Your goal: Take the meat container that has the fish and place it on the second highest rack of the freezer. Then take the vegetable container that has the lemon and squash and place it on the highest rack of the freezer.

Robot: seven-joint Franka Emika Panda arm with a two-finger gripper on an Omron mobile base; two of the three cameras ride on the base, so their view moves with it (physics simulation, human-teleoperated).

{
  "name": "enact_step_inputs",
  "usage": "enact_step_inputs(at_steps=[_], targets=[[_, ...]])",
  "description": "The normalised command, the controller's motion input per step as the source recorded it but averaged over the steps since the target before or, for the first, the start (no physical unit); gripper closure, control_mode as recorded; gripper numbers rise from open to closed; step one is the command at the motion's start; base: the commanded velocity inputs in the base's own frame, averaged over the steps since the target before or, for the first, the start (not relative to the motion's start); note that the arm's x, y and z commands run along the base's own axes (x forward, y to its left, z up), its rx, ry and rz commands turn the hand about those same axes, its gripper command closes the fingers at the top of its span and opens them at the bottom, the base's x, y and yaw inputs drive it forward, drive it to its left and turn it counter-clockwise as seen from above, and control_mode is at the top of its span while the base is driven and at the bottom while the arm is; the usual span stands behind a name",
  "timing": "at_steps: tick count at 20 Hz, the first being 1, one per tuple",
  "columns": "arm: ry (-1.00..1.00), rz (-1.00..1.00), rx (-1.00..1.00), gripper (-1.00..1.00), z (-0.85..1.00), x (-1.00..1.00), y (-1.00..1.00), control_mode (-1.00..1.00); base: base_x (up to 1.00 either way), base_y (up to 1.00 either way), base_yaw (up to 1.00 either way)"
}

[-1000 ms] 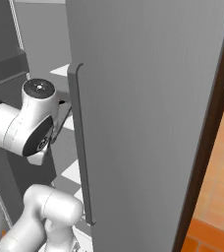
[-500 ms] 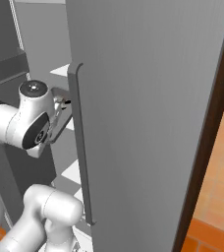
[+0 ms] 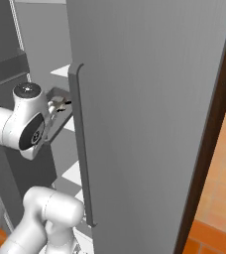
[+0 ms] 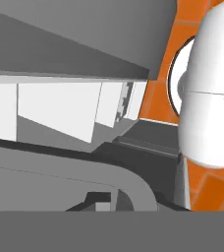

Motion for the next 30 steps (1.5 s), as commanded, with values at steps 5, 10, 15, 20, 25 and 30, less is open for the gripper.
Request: enact_step_inputs(at_steps=[5,10,15,20,25,30], targets=[[-0.02,-0.01,0.0,1.0,0.0,-0.23,0.0,-1.0,0.0,0.0,0.0],[0.0,0.0,-0.01,1.0,-0.03,0.19,0.22,-1.0,0.0,0.0,0.0],[0.0,0.02,-0.01,1.0,0.0,0.64,0.17,-1.0,0.0,0.0,0.0],[0.0,0.0,-0.02,1.0,-0.06,0.82,0.0,-1.0,0.0,0.0,0.0],[0.0,-0.01,-0.08,1.0,-0.23,0.65,-0.18,-1.0,0.0,0.0,0.0],[0.01,-0.02,-0.07,1.0,-0.3,0.53,-0.19,-1.0,0.0,0.0,0.0]])
